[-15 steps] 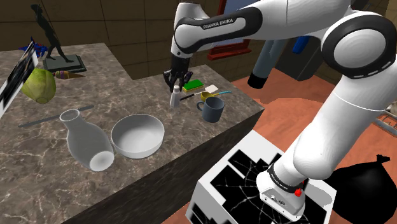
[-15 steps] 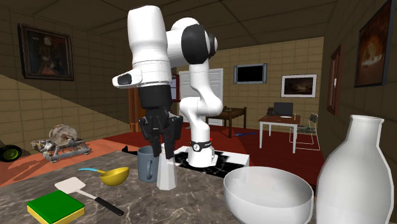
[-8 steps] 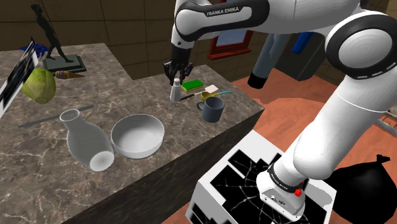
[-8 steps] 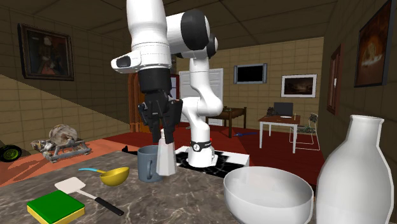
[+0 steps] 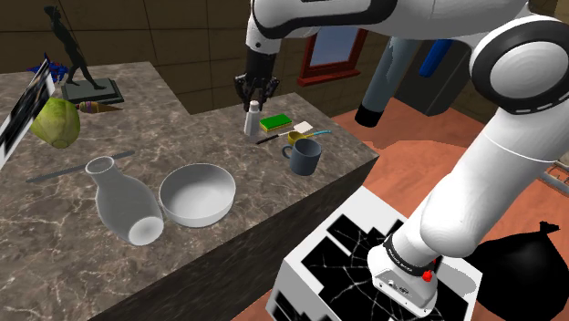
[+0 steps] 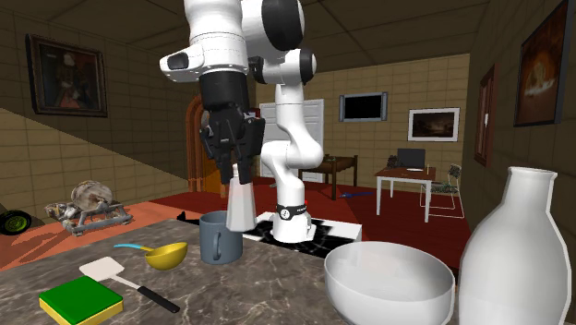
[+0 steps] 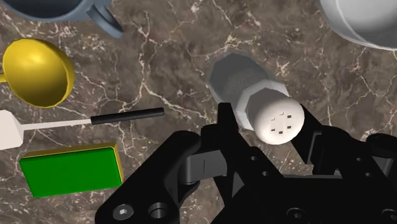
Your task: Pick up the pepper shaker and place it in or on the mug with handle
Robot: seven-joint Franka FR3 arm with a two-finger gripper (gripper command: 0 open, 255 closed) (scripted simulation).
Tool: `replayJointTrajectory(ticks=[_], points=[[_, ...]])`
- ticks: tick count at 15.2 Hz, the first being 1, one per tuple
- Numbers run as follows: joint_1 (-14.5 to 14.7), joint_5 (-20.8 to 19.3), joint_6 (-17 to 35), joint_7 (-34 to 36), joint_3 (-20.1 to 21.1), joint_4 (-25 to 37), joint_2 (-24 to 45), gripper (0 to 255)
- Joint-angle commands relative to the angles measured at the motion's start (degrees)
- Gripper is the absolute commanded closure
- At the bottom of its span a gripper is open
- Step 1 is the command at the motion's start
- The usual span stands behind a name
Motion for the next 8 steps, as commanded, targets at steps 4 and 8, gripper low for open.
replayJointTrajectory(ticks=[4,8], points=[[0.0,-0.1,-3.9,0.4,0.0,3.5,-0.4,255],[-1.6,0.7,-4.7,-2.6,-1.4,-1.4,-5.8,255]])
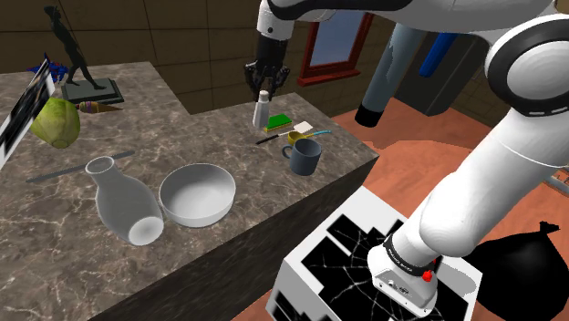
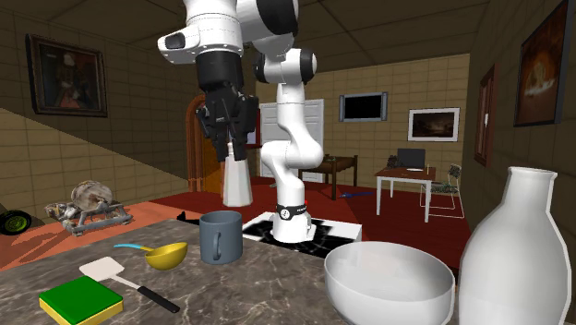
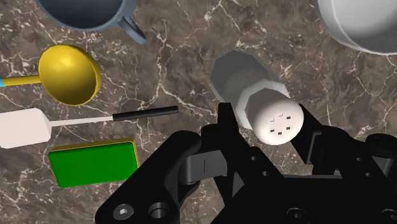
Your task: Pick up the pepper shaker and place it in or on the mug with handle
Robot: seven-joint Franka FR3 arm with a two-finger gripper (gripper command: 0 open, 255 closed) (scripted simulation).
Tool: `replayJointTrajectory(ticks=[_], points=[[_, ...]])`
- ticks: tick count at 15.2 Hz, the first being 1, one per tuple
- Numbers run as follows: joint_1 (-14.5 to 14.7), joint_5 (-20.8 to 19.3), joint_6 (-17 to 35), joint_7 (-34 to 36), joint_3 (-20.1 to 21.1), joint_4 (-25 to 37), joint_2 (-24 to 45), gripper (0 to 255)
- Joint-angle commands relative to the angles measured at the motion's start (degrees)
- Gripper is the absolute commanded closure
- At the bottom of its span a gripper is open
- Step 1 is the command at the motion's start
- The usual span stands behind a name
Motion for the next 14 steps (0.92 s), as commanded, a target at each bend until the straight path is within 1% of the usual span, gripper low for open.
replayJointTrajectory(ticks=[1,6,11,14], points=[[-1.0,0.4,-0.3,-2.0,-0.9,-3.7,-3.8,255],[-3.2,0.7,-2.1,-7.1,-3.9,-10.6,-11.9,255],[-5.5,-0.1,-4.8,-12.2,-7.2,-15.7,-19.0,255],[-5.4,-0.1,-2.5,-12.5,-7.2,-18.1,-19.2,255]])
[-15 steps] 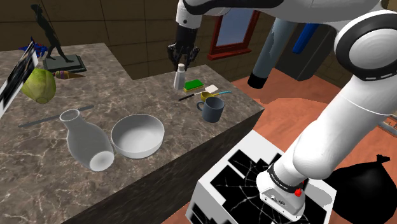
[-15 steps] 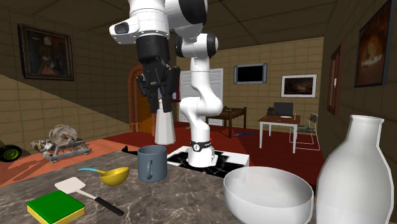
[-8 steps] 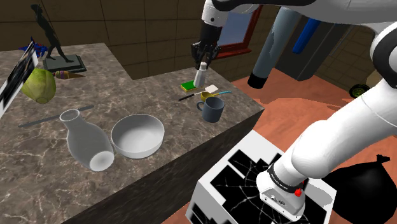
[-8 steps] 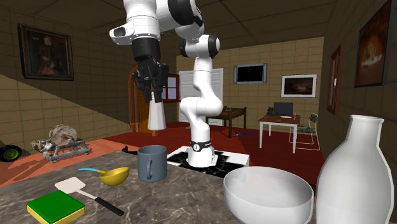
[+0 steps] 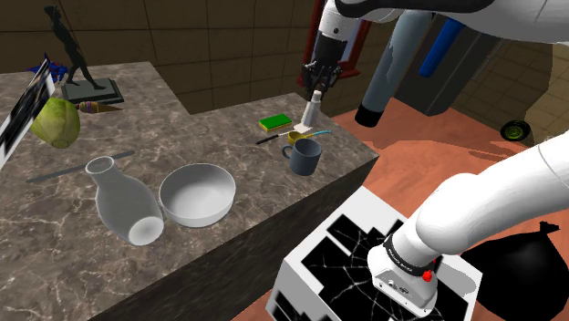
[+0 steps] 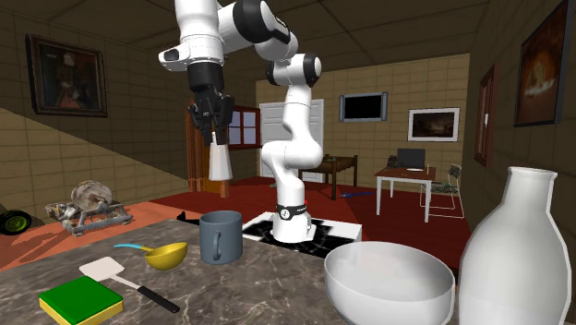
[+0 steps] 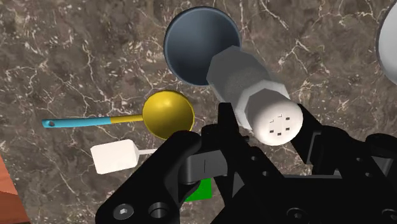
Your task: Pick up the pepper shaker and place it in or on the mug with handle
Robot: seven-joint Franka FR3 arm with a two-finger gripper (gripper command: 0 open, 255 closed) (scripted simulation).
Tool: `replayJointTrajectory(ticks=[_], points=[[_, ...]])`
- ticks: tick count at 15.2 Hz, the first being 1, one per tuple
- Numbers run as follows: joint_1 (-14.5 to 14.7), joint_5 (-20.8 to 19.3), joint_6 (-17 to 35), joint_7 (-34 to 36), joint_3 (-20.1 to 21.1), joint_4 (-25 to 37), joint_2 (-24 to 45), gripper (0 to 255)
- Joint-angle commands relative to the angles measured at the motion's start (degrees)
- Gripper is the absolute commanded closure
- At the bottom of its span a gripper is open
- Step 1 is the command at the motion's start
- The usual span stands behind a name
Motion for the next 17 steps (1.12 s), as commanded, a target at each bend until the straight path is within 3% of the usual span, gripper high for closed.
replayJointTrajectory(ticks=[1,17], points=[[0.0,0.0,1.3,-0.3,-0.1,-1.5,-0.2,255],[0.1,0.5,14.0,-1.6,0.1,-12.6,1.5,255]])
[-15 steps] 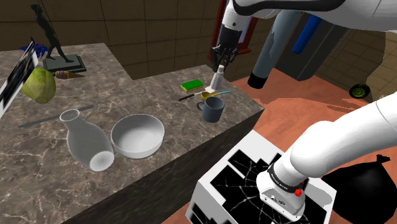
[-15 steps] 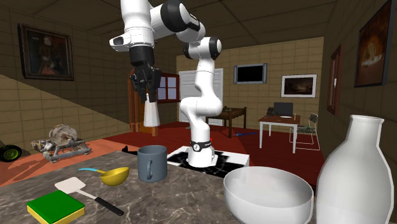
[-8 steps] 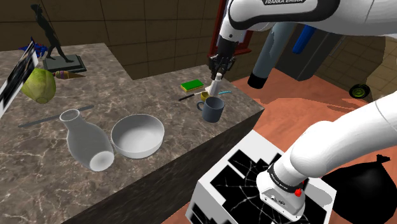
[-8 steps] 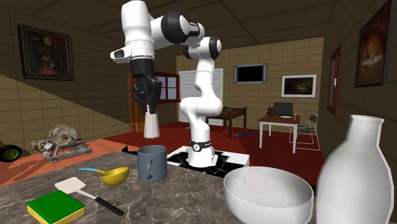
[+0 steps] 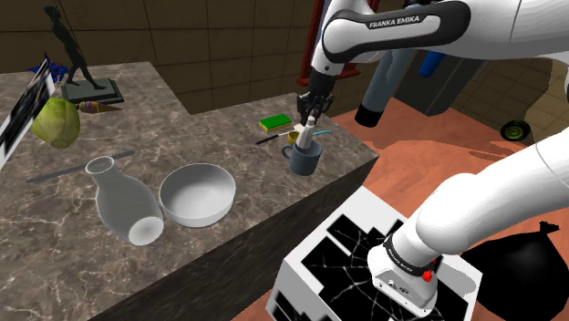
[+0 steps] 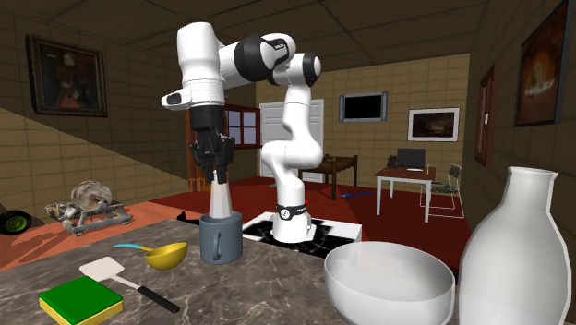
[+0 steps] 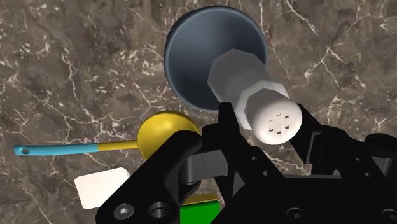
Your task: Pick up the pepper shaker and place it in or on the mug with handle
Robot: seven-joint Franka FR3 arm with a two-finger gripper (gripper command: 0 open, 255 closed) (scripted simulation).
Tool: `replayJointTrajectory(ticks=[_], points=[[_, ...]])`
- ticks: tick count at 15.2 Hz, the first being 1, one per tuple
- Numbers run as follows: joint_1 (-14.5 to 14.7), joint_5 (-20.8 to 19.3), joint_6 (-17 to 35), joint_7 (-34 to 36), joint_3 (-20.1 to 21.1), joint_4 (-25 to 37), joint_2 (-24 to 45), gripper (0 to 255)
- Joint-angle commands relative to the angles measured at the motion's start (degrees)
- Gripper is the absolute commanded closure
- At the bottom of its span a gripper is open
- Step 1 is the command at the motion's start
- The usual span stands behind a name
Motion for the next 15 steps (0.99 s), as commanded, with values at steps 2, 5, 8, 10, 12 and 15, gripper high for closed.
replayJointTrajectory(ticks=[2,5,8,10,12,15], points=[[0.1,0.1,1.1,0.0,0.1,-0.6,0.5,255],[0.1,0.1,1.1,0.0,0.1,-0.6,0.5,255],[0.1,0.1,1.1,0.0,0.1,-0.6,0.5,255],[0.1,0.1,1.2,0.0,0.1,-0.7,0.5,0],[0.1,0.1,1.2,0.0,0.1,-0.7,0.5,0],[0.0,-0.1,-0.8,0.0,0.0,0.9,0.1,0]])
